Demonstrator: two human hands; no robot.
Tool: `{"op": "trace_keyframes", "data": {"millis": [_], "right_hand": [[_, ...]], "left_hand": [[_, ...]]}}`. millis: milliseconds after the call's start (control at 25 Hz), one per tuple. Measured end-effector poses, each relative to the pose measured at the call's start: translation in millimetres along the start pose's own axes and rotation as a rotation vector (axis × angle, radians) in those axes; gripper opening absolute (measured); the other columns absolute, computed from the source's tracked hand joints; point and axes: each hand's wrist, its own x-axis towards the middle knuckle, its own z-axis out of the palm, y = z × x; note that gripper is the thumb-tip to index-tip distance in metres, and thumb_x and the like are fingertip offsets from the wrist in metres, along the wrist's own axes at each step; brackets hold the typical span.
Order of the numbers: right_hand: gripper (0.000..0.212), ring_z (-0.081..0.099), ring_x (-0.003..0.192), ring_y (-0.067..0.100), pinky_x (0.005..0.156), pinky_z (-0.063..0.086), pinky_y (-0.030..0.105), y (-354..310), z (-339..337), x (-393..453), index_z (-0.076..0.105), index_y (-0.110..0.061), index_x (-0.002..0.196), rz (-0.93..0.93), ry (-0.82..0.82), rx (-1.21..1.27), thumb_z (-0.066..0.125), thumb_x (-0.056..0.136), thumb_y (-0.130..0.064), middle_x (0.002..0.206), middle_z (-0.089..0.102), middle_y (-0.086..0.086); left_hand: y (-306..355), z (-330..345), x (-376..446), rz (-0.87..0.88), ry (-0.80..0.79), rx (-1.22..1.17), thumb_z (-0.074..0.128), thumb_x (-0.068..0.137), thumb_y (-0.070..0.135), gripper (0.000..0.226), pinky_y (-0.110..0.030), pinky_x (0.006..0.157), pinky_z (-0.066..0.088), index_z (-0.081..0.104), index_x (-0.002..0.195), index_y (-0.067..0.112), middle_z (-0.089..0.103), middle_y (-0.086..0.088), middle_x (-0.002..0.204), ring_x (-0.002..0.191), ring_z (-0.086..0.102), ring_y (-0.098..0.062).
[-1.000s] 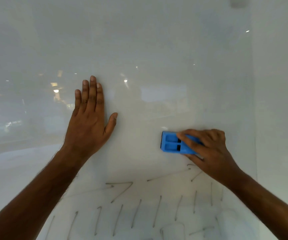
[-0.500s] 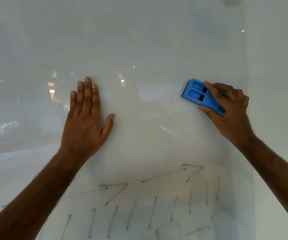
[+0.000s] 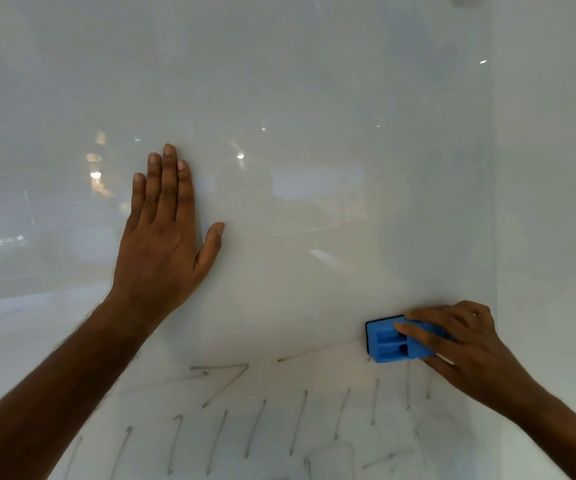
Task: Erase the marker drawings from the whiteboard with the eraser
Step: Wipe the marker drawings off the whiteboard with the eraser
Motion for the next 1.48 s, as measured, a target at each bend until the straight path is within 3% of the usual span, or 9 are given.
{"op": "trace_keyframes", "data": {"millis": [120,280,400,600,760,960,1080,1240,1480], "right_hand": [[0.063,0.054,0.115,0.024,0.099,0.033,0.045,8.3,-13.4,36.1,0.039,-0.044,0.154,0.184,0.072,0.045,0.058,0.094,-0.04,0.139,0.054,-0.006],[0.061,0.054,0.118,0.024,0.101,0.034,0.046,-16.1,-18.3,91.9,0.048,-0.038,0.148,0.35,0.164,0.148,0.069,0.091,-0.042,0.138,0.056,-0.008],[0.06,0.05,0.118,0.02,0.102,0.034,0.045,-44.0,-11.9,92.0,0.045,-0.039,0.15,0.316,0.145,0.164,0.065,0.094,-0.042,0.139,0.055,-0.009],[0.069,0.052,0.114,0.02,0.1,0.037,0.048,-67.4,13.0,5.3,0.036,-0.039,0.158,0.106,0.002,0.06,0.063,0.095,-0.029,0.137,0.057,-0.004],[0.074,0.056,0.113,0.028,0.096,0.037,0.051,-40.7,8.0,-23.0,0.031,-0.041,0.16,0.225,0.024,0.038,0.063,0.094,-0.03,0.138,0.057,0.0],[0.068,0.051,0.12,0.025,0.102,0.032,0.049,-41.3,-3.0,40.7,0.042,-0.036,0.154,0.425,0.126,0.124,0.068,0.092,-0.035,0.138,0.054,-0.001],[0.068,0.05,0.118,0.023,0.098,0.036,0.05,-78.8,7.7,54.4,0.04,-0.039,0.155,0.287,0.131,0.097,0.067,0.093,-0.033,0.137,0.058,-0.002],[0.08,0.052,0.114,0.022,0.097,0.041,0.052,-98.5,24.3,-7.3,0.038,-0.039,0.158,0.062,0.019,0.031,0.074,0.091,-0.016,0.136,0.057,-0.002],[0.071,0.058,0.112,0.03,0.095,0.034,0.049,-44.9,5.4,-17.7,0.03,-0.045,0.159,0.256,0.029,0.033,0.059,0.095,-0.037,0.137,0.057,0.0]], "left_hand": [[2.1,0.6,0.1,-0.012,0.005,-0.002,0.034,0.113,0.05,0.084,-0.052,0.138,0.004,0.01,0.169,-0.009,0.005,-0.029,0.178,0.167,0.003,-0.043],[9.0,2.7,-0.1,-0.041,0.006,-0.011,0.034,0.113,0.05,0.085,-0.054,0.137,0.004,0.007,0.169,-0.008,0.003,-0.03,0.178,0.167,0.001,-0.045],[11.6,2.6,-3.5,-0.05,-0.004,-0.023,0.034,0.114,0.051,0.085,-0.053,0.137,0.002,0.006,0.169,-0.008,0.002,-0.03,0.178,0.167,0.0,-0.044],[11.6,-0.6,-15.9,-0.01,-0.035,-0.025,0.033,0.114,0.051,0.084,-0.055,0.137,0.003,0.007,0.169,-0.008,0.003,-0.03,0.178,0.167,0.001,-0.045],[15.5,0.3,-29.9,0.033,-0.049,0.002,0.035,0.114,0.049,0.084,-0.056,0.137,0.001,0.008,0.169,-0.008,0.004,-0.03,0.178,0.167,0.002,-0.046],[21.9,2.6,-34.6,0.017,-0.051,0.016,0.032,0.115,0.05,0.084,-0.056,0.137,0.0,0.006,0.169,-0.008,0.003,-0.03,0.178,0.166,0.002,-0.047],[20.9,2.0,-35.9,0.02,-0.043,-0.002,0.033,0.115,0.05,0.083,-0.057,0.137,0.001,0.007,0.169,-0.007,0.003,-0.03,0.178,0.167,0.002,-0.046],[17.3,0.4,-37.0,0.04,-0.05,-0.023,0.033,0.115,0.053,0.084,-0.052,0.137,0.0,0.007,0.17,-0.006,0.004,-0.028,0.179,0.167,0.003,-0.044],[16.6,1.4,-37.2,0.045,-0.054,-0.012,0.031,0.115,0.053,0.084,-0.052,0.138,0.001,0.009,0.17,-0.007,0.005,-0.027,0.179,0.167,0.003,-0.043]]}}
